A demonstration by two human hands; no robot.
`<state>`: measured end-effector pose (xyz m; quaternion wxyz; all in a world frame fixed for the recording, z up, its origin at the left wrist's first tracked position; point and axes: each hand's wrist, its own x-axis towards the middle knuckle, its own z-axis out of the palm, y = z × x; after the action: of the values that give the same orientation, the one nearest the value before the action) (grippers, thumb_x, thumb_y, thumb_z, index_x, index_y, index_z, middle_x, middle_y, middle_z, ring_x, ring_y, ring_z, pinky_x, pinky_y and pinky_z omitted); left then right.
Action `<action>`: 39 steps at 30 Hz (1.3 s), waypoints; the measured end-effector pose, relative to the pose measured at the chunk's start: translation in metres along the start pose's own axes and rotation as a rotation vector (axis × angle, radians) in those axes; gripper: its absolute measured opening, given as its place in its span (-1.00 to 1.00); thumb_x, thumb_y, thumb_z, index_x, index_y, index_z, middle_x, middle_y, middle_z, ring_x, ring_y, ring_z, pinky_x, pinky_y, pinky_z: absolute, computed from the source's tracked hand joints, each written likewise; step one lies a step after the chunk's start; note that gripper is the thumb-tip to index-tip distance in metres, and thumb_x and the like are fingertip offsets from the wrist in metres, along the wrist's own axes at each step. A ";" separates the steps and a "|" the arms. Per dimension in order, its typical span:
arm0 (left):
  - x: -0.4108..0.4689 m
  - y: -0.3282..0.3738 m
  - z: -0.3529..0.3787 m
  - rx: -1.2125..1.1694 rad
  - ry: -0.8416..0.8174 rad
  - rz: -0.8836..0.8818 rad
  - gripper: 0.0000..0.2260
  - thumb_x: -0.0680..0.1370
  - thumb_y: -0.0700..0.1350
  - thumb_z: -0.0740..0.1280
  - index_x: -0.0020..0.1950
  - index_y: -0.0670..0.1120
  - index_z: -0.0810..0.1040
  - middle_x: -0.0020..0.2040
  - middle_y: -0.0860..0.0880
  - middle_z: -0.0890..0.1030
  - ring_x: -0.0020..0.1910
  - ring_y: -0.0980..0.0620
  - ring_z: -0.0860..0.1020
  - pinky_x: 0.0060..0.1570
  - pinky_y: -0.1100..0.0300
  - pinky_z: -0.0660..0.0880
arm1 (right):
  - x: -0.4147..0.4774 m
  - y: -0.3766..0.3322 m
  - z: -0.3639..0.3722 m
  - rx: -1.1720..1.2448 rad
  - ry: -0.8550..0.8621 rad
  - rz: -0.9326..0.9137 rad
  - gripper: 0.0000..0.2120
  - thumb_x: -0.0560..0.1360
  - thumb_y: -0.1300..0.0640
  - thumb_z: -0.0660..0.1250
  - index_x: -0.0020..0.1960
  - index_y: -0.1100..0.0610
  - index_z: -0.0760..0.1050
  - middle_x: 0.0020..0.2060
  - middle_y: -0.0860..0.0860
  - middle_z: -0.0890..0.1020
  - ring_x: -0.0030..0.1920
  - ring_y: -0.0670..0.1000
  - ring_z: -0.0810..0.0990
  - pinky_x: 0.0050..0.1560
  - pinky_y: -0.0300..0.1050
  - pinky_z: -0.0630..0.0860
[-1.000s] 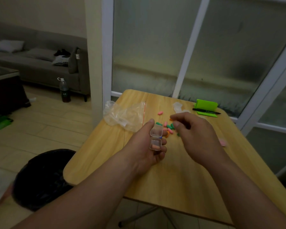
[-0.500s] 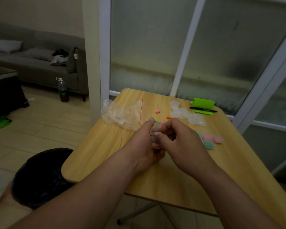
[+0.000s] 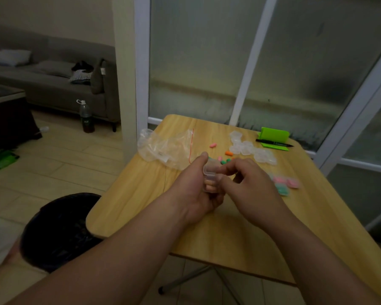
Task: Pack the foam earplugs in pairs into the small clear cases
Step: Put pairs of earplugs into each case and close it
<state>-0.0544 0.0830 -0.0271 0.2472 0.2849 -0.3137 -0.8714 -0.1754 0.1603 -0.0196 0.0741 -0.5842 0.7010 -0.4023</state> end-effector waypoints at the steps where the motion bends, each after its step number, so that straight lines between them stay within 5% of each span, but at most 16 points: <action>1: -0.001 0.000 0.000 0.020 0.000 0.000 -0.57 0.69 0.28 0.11 0.05 -0.05 0.54 -0.41 0.04 0.39 -0.47 0.12 0.31 -0.36 0.23 0.33 | 0.002 0.001 -0.003 0.045 0.027 0.010 -0.94 0.57 0.04 0.45 -0.04 -0.12 0.60 -0.05 -0.14 0.59 -0.13 -0.17 0.53 -0.15 -0.20 0.38; 5: -0.001 -0.001 0.000 0.057 -0.011 -0.016 -0.56 0.68 0.27 0.09 0.03 -0.05 0.55 -0.29 0.00 0.35 -0.35 0.08 0.31 -0.34 0.20 0.32 | 0.009 0.006 -0.008 0.144 0.025 0.064 -0.82 0.63 0.02 0.38 0.22 -0.08 0.63 0.07 -0.17 0.66 0.07 -0.17 0.61 0.05 -0.17 0.51; 8: -0.002 -0.002 0.002 0.057 -0.047 -0.025 -0.59 0.68 0.23 0.11 0.19 -0.06 0.54 -0.30 0.00 0.33 -0.36 0.08 0.29 -0.37 0.21 0.36 | 0.006 0.004 -0.007 0.097 -0.073 0.040 -0.75 0.68 0.00 0.30 0.34 -0.15 0.58 0.18 -0.25 0.60 0.15 -0.30 0.55 0.06 -0.33 0.45; 14: 0.000 -0.001 0.000 -0.051 -0.051 0.022 -0.69 0.56 -0.08 0.14 0.26 -0.10 0.50 -0.37 -0.02 0.45 -0.42 0.06 0.47 -0.14 0.13 0.45 | -0.006 0.001 -0.005 0.006 -0.078 -0.087 -0.77 0.60 -0.15 0.38 0.23 -0.18 0.63 0.10 -0.27 0.61 0.18 -0.24 0.53 0.12 -0.18 0.48; 18: 0.000 0.001 -0.001 -0.036 -0.039 0.046 -0.69 0.42 -0.20 0.17 0.13 -0.20 0.48 -0.29 -0.12 0.48 -0.35 -0.03 0.45 -0.24 0.15 0.45 | -0.012 0.000 -0.002 -0.120 -0.133 -0.141 -0.75 0.55 -0.07 0.48 0.20 -0.19 0.55 0.09 -0.28 0.59 0.15 -0.26 0.49 0.06 -0.36 0.39; 22: -0.001 -0.002 0.001 -0.019 -0.074 0.066 -0.71 0.52 -0.22 0.17 0.20 -0.21 0.48 -0.19 -0.15 0.52 -0.30 -0.03 0.48 -0.26 0.17 0.49 | -0.012 0.000 -0.004 -0.111 -0.109 -0.136 -0.79 0.55 -0.04 0.49 0.09 -0.15 0.48 0.02 -0.28 0.59 0.09 -0.32 0.50 -0.07 -0.45 0.39; 26: 0.000 -0.007 0.004 0.125 -0.110 0.095 -0.67 0.70 -0.16 0.18 0.41 -0.25 0.52 0.20 -0.34 0.60 0.08 -0.18 0.61 0.02 0.04 0.62 | -0.014 0.003 -0.012 0.027 -0.062 -0.097 -0.74 0.57 0.10 0.51 0.13 -0.06 0.46 0.02 -0.21 0.61 -0.03 -0.39 0.59 -0.18 -0.52 0.44; 28: 0.001 -0.011 0.006 0.154 -0.104 0.115 -0.72 0.72 -0.18 0.17 0.33 -0.24 0.56 0.14 -0.31 0.65 0.18 -0.22 0.59 0.07 0.03 0.62 | -0.015 0.008 -0.016 0.036 -0.072 -0.076 -0.64 0.56 0.08 0.52 0.25 -0.09 0.43 0.10 -0.26 0.60 0.03 -0.43 0.58 -0.11 -0.54 0.45; 31: 0.004 -0.017 0.010 0.183 -0.103 0.131 -0.78 0.72 -0.21 0.16 0.01 -0.20 0.58 -0.13 -0.17 0.69 0.14 -0.22 0.62 -0.08 0.11 0.65 | -0.017 0.022 -0.020 -0.041 -0.100 -0.061 -0.43 0.50 -0.03 0.55 0.42 -0.18 0.39 0.20 -0.29 0.56 0.19 -0.33 0.55 0.07 -0.47 0.46; 36: 0.010 -0.030 0.025 0.224 -0.039 0.180 -0.78 0.72 -0.22 0.19 0.24 -0.27 0.57 0.06 -0.31 0.70 -0.10 -0.11 0.71 -0.13 0.09 0.66 | -0.025 0.039 -0.030 -0.141 -0.030 -0.038 -0.49 0.49 -0.18 0.50 0.39 -0.15 0.47 0.20 -0.22 0.57 0.20 -0.21 0.53 0.18 -0.21 0.52; 39: 0.014 -0.041 0.036 0.263 -0.035 0.211 -0.79 0.73 -0.20 0.20 0.22 -0.21 0.61 0.02 -0.19 0.74 -0.07 -0.09 0.74 -0.06 0.06 0.65 | -0.031 0.044 -0.036 -0.171 0.017 -0.041 -0.68 0.55 -0.15 0.46 0.26 -0.24 0.50 0.10 -0.23 0.55 0.12 -0.26 0.51 0.05 -0.43 0.46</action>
<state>-0.0981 0.1173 -0.0366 0.2925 0.2652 -0.4576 -0.7967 -0.2203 0.2044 -0.0353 0.0097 -0.5993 0.7211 -0.3475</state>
